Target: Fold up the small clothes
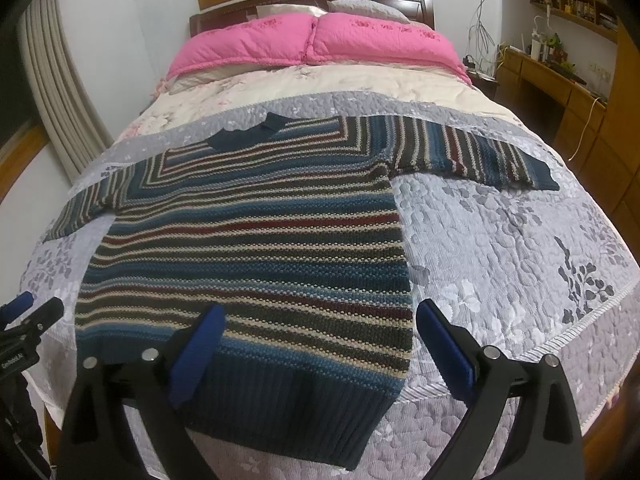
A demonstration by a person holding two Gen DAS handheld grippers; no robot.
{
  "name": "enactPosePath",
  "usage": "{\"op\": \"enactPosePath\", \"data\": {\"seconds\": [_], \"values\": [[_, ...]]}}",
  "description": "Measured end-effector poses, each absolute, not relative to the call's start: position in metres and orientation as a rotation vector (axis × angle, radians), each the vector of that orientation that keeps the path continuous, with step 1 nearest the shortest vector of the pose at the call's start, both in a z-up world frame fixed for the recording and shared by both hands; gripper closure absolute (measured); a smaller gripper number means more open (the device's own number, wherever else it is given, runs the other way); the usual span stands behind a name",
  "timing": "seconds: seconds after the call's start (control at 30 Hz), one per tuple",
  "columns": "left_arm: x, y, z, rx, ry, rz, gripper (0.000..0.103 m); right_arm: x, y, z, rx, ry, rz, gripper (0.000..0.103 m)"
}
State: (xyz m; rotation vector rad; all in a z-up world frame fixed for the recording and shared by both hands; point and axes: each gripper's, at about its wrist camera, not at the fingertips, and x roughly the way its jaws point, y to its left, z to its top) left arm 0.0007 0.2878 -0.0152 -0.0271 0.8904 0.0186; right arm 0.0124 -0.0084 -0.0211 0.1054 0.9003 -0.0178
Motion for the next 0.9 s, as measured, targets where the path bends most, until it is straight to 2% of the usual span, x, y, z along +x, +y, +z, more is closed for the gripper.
{"op": "enactPosePath", "data": {"seconds": [0.9], "values": [[0.008,0.2809,-0.0208,-0.031,0.917,0.013,0.003,0.0186,-0.0162,-0.0241,0.114,0.905,-0.018,0.004]]}}
